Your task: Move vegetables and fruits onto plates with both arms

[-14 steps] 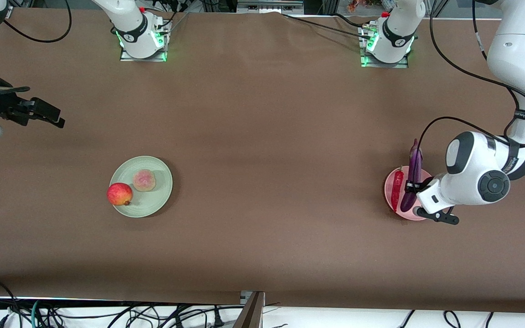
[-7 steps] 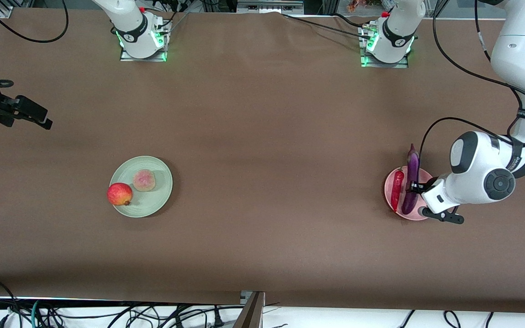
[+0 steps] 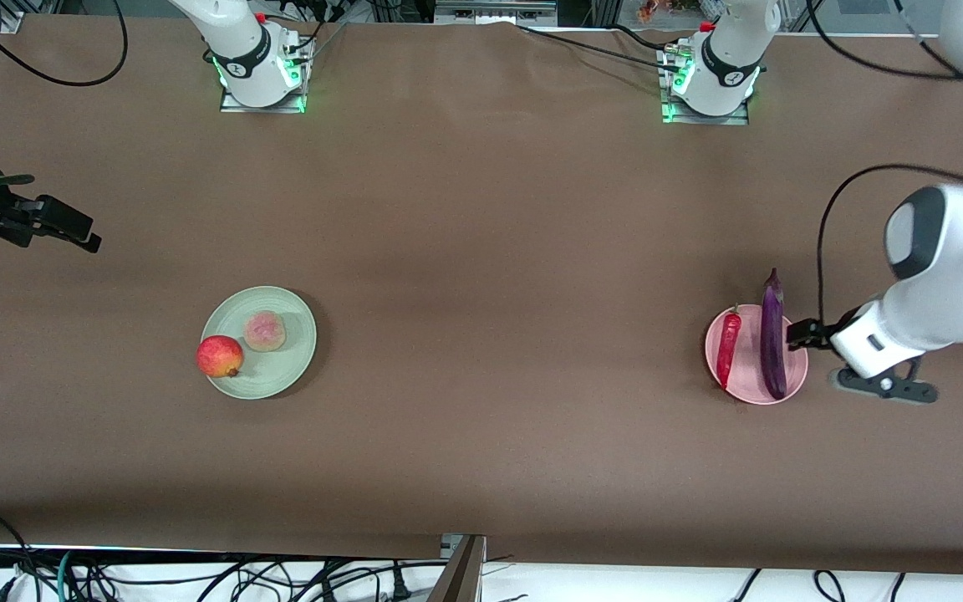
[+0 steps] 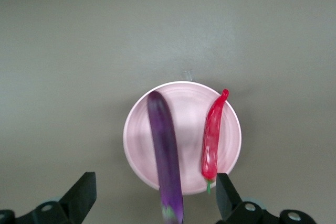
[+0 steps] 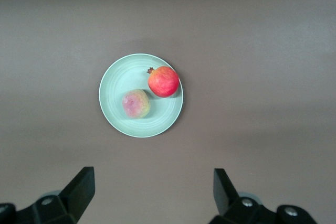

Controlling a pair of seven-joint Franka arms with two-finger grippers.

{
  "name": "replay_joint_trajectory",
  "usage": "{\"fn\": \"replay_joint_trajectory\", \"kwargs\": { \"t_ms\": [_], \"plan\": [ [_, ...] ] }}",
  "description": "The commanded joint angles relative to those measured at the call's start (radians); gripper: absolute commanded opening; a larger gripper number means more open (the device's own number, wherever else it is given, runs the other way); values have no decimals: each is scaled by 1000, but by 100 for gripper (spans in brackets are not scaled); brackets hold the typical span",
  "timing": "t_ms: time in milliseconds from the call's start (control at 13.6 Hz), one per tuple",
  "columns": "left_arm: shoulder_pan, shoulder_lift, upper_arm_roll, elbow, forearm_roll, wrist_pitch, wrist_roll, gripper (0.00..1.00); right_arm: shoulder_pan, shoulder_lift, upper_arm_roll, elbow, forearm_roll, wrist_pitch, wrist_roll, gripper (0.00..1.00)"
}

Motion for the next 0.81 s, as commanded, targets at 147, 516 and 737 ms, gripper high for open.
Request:
{"fn": "replay_joint_trajectory", "kwargs": {
  "t_ms": [147, 516, 737],
  "plan": [
    [48, -271, 5, -32, -229, -197, -8, 100, -10, 10, 11, 26, -36, 4, -6, 100],
    [-12, -355, 103, -23, -271, -280, -42, 100, -5, 6, 12, 26, -34, 6, 0, 100],
    [-311, -379, 400, -40, -270, -263, -46, 100, -5, 6, 12, 26, -34, 7, 1, 100]
  ]
}}
